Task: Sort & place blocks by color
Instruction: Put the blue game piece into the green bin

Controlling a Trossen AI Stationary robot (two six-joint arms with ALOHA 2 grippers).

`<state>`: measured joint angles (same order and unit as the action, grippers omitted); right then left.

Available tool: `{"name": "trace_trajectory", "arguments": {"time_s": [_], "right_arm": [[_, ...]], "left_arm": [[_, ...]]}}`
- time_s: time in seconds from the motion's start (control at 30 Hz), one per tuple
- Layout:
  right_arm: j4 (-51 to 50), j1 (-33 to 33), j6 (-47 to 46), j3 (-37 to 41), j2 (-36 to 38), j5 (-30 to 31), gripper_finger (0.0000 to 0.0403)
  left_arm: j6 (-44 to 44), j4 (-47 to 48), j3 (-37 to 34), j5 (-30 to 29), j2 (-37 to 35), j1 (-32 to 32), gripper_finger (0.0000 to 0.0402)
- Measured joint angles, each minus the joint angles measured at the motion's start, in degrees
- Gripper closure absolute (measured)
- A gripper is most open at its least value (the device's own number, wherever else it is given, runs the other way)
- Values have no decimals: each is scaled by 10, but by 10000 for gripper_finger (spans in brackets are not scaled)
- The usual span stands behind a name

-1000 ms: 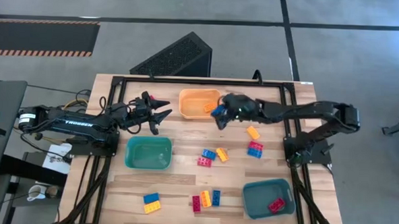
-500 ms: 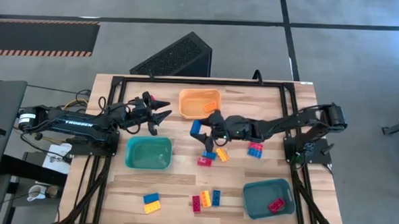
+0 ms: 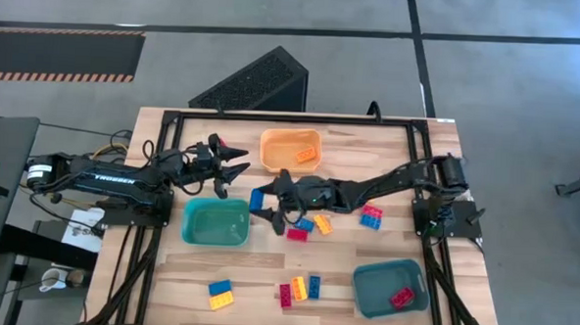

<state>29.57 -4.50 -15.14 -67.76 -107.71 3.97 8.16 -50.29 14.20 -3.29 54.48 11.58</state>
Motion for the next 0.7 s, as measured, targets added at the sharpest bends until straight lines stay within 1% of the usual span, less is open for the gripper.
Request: {"name": "trace_trajectory", "arguments": {"time_s": [0.1,0.23,0.3,0.37,0.43,0.5,0.7], "right_arm": [[-18,-7,16,-47,-34,-13,84],[-42,-12,20,-99,-76,-14,83],[-70,-12,21,-115,-90,-15,83],[-70,-12,21,-139,-114,-15,83],[-94,-11,18,-151,-124,-15,82],[-88,-11,17,-171,-143,-15,79],[-88,-15,17,-182,-145,-10,68]], "left_arm": [[0,-3,0,0,0,0,233],[-1,-3,0,0,0,0,233],[-1,-5,0,0,0,0,233],[-1,-4,0,0,0,0,233],[-1,-6,0,0,0,0,233],[-1,-6,0,0,0,0,233],[-1,-6,0,0,0,0,233]]}}
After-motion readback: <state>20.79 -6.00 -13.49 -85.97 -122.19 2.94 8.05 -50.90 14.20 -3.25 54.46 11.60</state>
